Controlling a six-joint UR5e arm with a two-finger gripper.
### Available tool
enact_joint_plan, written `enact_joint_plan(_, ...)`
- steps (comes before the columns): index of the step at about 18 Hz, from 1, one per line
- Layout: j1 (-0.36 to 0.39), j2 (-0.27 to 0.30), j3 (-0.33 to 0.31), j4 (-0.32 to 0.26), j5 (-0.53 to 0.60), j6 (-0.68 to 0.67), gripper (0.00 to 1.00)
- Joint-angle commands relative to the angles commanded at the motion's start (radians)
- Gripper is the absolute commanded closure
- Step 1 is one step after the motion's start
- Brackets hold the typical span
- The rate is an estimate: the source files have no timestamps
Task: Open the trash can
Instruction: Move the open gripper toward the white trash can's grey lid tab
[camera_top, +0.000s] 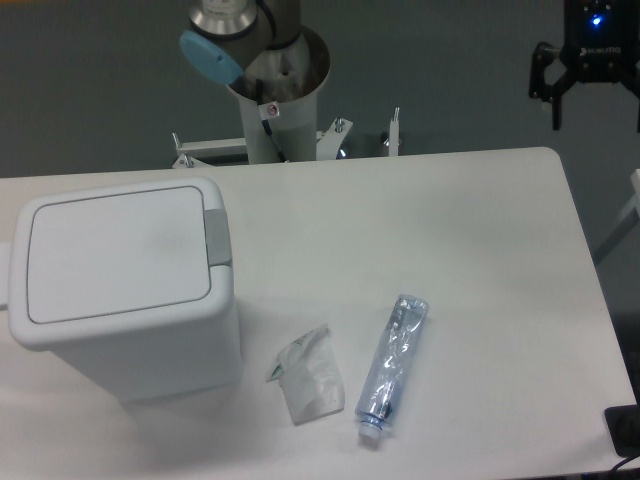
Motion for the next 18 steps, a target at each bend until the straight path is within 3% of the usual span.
enact_joint_plan(5,-0.009,0.009,-0.014,0.009,0.006,-0.018,0.0)
enact_joint_plan(8,-0.079,0.005,-0.017,0.031,0.005,-0.15,0.0)
enact_joint_plan(11,-0.126,0.0,-0.017,0.06,0.008,-0.346,0.0)
enact_joint_plan(18,-0.36,0.006,-0.032,0.101,0.012,-1.007,0.0)
